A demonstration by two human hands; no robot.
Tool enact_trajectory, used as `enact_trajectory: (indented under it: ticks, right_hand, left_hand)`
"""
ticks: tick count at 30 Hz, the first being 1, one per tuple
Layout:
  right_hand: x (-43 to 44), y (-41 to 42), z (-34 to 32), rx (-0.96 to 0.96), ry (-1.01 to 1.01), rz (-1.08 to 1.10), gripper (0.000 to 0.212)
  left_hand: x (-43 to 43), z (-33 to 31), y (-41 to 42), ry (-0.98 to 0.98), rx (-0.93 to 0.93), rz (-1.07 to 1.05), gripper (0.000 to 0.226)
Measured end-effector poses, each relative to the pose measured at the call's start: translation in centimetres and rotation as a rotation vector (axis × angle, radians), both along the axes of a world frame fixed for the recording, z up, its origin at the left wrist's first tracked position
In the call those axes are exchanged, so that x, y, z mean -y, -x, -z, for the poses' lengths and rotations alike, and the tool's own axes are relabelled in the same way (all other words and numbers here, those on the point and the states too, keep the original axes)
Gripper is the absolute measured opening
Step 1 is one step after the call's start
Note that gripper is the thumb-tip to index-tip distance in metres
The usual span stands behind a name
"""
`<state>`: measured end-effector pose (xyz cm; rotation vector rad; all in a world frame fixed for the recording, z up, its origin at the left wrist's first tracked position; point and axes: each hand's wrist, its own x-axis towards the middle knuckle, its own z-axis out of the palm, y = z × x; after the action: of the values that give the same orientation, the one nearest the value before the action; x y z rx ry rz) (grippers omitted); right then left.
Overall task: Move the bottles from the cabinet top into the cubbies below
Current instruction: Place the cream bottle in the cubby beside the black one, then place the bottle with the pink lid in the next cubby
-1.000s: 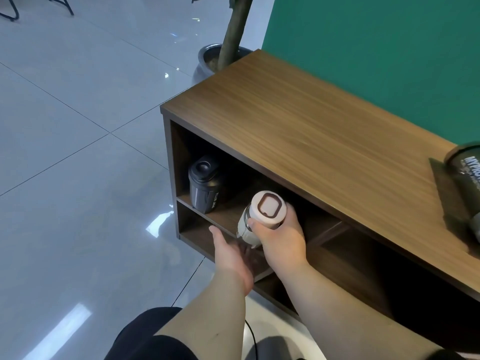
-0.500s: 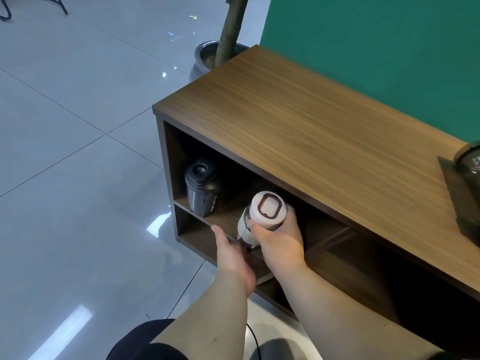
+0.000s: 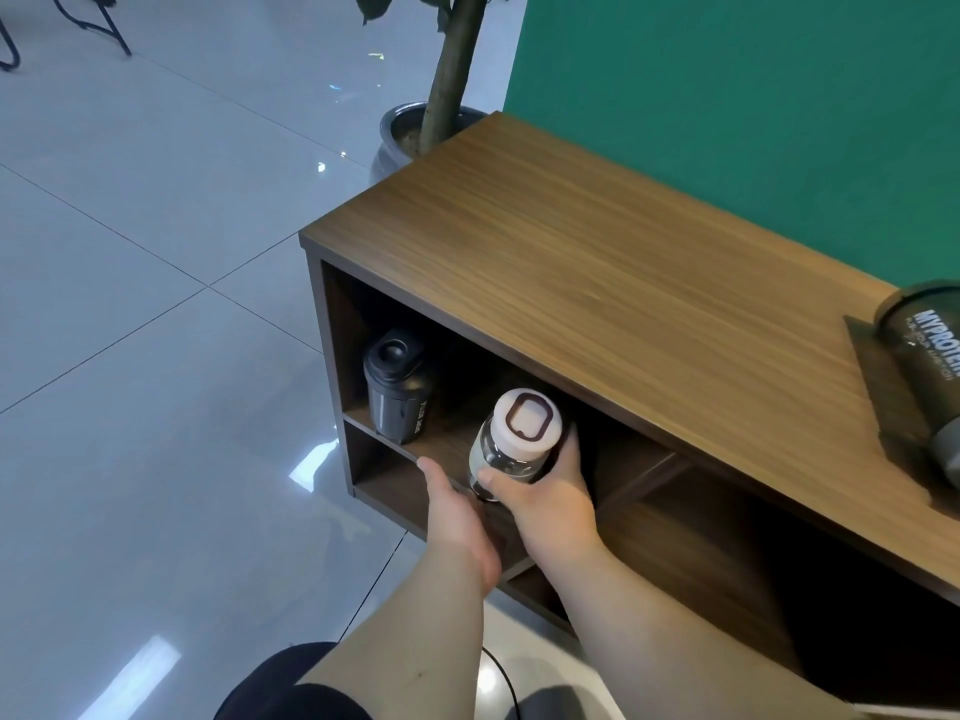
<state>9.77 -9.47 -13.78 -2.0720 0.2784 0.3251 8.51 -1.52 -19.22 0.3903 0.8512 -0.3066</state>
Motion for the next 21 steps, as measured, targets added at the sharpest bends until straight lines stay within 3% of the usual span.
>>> enact_trajectory:
  ticks: [3,8,11,14,18,19,21]
  right_hand:
    - [0.8,2.9,-1.0,-0.136,0.015,-0.082,0.111]
    - [4.2,7.7,-4.7,-0.232,0.123,-0.364,0.041]
    - [7.4,8.7,-10.3,-0.237,0.111,-0.417,0.036]
    - [12.1,9.6,-15.4,-0.007,0.048,-0.347,0.03]
    - [18.3,9.8,-19.6,0.447,0.172,0.007,0.018]
    - [19.6,9.3,-20.3,0.524,0.25,0.069,0.022]
    - [22.2,7.9,-21.0,0.601,0.356,0.213,0.049]
  left_hand:
    - [0.0,-1.9,1.3,-0.055,-0.091,0.057,0.108]
    - [1.0,-3.5,3.3,-0.194,-0.109,0.166,0.093]
    - [1.3,-4.6,4.2,-0.236,-0.037,0.257,0.084]
    - [1.6,-6.8,5.9,-0.307,0.014,0.405,0.07]
    - [2.7,-9.9,8.8,-0.413,0.043,0.554,0.055]
    - [3.1,-10.4,9.3,-0.418,0.043,0.541,0.052]
    - [3.8,-11.6,10.1,-0.434,0.06,0.528,0.047]
